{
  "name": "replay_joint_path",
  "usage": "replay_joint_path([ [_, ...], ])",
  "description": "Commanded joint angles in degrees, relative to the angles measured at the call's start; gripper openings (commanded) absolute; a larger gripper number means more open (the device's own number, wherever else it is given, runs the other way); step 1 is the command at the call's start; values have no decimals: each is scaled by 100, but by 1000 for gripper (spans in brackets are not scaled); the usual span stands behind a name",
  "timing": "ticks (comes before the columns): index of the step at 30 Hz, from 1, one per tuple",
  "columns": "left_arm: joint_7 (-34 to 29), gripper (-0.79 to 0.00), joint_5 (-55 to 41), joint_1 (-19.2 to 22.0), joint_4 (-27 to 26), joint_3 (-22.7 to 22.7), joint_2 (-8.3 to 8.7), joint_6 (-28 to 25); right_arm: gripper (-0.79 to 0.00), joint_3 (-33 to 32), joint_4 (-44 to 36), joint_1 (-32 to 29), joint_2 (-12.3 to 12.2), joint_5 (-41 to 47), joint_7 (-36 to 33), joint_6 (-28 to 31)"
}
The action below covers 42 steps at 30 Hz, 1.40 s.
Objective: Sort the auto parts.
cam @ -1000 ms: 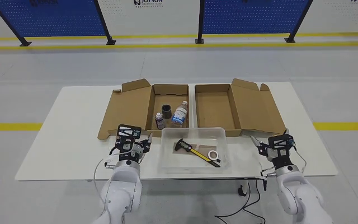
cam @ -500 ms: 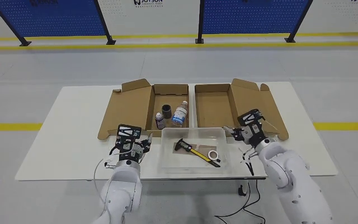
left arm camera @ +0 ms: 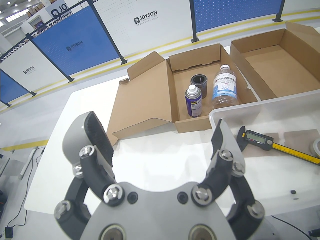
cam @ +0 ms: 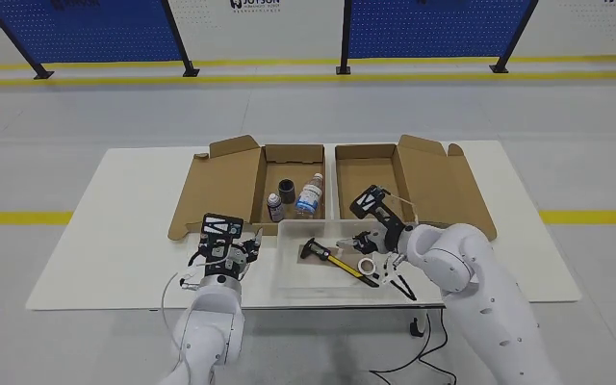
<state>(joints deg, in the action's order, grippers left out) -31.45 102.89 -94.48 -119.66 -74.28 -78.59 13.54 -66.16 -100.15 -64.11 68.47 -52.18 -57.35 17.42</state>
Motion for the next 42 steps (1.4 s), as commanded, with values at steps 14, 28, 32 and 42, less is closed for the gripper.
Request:
replay_joint_path([
  [14, 0, 0, 0, 0, 0, 0, 0, 0, 0, 355, 504, 284, -84, 32, -1118, 736],
  [28, 0, 0, 0, 0, 0, 0, 0, 0, 0, 361, 628, 336, -95, 7, -1094, 857],
  [32, 0, 0, 0, 0, 0, 0, 0, 0, 0, 361, 628, 336, -95, 7, -1094, 857],
  [42, 0, 0, 0, 0, 0, 0, 0, 0, 0, 581, 1088, 884, -93, 19, -766, 1740],
])
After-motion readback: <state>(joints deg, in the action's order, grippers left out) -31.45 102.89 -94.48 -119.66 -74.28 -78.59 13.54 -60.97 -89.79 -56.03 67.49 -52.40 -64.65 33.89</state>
